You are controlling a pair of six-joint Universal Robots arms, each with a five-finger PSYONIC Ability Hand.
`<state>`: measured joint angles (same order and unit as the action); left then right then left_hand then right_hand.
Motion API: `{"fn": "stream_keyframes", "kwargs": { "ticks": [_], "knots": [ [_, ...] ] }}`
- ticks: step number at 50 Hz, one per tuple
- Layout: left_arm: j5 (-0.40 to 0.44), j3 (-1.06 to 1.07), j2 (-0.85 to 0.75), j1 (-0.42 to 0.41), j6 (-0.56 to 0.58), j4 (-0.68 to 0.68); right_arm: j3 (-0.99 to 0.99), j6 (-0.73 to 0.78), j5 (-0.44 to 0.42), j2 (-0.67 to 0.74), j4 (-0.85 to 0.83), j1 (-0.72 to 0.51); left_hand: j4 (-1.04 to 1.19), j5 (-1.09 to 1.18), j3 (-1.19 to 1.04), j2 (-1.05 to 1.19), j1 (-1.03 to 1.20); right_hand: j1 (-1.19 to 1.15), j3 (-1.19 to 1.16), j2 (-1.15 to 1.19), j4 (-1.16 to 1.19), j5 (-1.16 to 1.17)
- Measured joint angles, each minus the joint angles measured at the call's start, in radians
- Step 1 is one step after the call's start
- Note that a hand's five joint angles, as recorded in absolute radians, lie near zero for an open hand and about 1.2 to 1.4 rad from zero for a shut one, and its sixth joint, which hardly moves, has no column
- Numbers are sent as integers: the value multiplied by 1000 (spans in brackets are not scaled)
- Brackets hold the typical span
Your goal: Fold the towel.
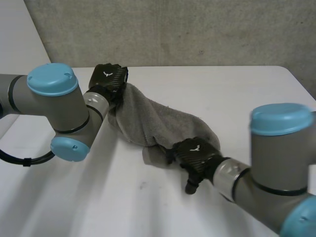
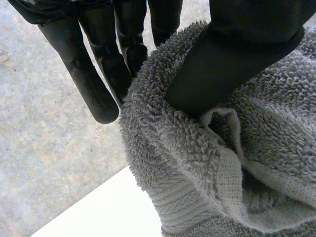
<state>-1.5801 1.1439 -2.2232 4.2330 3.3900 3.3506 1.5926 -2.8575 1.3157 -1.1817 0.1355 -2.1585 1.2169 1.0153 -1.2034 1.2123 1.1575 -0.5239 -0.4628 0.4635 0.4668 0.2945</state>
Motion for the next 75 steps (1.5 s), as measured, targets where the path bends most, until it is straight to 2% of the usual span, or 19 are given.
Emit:
{"fn": "stream_keyframes", "kwargs": {
  "ticks": [9,17,33,49,50,60,62,63,65,75],
  "knots": [
    [0,36,22,6,-2,-26,-257,-52,51,254,-24,-19,0,-1,-1,0,0,190,160,-159,-165,-165],
    [2,95,79,38,-5,-37,-473,-54,176,368,-97,27,0,0,-1,0,0,253,219,-217,-221,-221],
    [6,159,113,46,-6,-36,-523,-48,190,459,-152,50,0,0,-1,0,0,267,234,-235,-236,-236],
    [7,161,106,45,-7,-33,-519,-51,195,481,-165,49,0,0,-2,0,0,-68,-56,52,50,41],
    [7,163,107,45,-7,-33,-519,-51,195,483,-174,49,0,0,-2,0,0,-193,-159,158,155,145],
    [6,171,110,45,-8,-33,-517,-60,200,489,-250,49,0,0,-2,0,0,-598,-513,510,510,499],
    [6,172,111,44,-9,-34,-515,-62,201,489,-263,49,0,0,-2,0,0,-598,-513,510,510,499],
    [5,172,112,44,-11,-34,-514,-64,201,489,-271,48,0,0,-2,0,0,-719,-621,625,618,608],
    [5,172,114,44,-18,-35,-510,-74,201,488,-284,47,0,0,-2,0,0,-797,-695,693,691,681],
    [6,172,162,44,-67,-47,-487,-233,173,436,-291,50,0,0,-2,0,0,-861,-750,747,747,736]
  ]
}}
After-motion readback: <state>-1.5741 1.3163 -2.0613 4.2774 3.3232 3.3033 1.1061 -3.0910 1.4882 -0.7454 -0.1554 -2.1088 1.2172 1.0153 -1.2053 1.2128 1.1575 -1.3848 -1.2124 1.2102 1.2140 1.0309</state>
